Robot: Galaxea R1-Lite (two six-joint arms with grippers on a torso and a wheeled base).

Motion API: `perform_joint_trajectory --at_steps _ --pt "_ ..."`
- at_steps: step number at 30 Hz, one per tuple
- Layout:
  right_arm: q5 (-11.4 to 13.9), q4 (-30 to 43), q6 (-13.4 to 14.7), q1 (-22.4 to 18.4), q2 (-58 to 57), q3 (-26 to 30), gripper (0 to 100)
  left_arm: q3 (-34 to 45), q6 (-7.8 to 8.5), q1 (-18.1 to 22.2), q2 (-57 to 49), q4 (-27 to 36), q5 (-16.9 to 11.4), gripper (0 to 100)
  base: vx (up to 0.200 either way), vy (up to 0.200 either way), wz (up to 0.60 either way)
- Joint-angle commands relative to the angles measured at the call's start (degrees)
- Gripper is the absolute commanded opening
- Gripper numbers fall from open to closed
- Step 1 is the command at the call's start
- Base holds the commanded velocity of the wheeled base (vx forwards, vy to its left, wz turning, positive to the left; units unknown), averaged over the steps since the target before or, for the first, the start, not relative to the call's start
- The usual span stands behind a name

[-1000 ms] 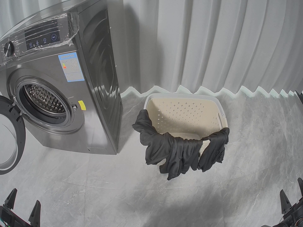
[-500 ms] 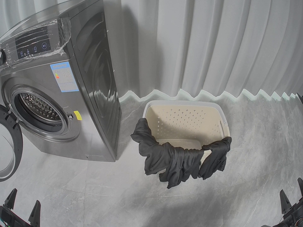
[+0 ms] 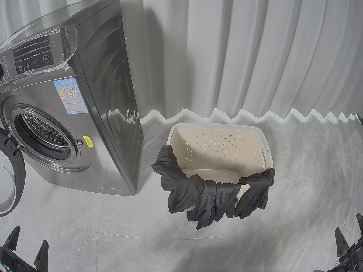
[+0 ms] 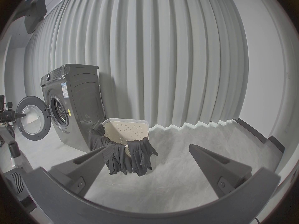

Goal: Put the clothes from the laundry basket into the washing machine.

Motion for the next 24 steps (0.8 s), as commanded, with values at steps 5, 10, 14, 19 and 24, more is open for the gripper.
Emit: perform_joint_trajectory --at_steps 5,10,14,19,24 --pt "0.02 -0.01 -0.01 0.02 -0.93 1.01 100 0.92 0.00 0.00 -0.93 -0.06 0.00 100 0.000 -0.080 0.00" --pt "0.02 -0.01 -0.01 0.02 -0.93 1.01 100 0.92 0.00 0.00 -0.93 -0.06 0.00 100 0.000 0.000 0.00" --pt "0.02 -0.01 -0.01 0.02 -0.93 1.01 100 0.92 0.00 0.00 -0.93 -0.06 0.00 100 0.000 0.000 0.00" --pt "0.02 -0.01 -0.01 0.02 -0.93 1.01 100 0.92 0.00 0.00 -0.93 -0.06 0.00 100 0.000 0.000 0.00" --pt "0.02 -0.01 -0.01 0.02 -0.93 1.01 100 0.92 0.00 0.00 -0.93 -0.06 0.00 100 0.040 0.000 0.00"
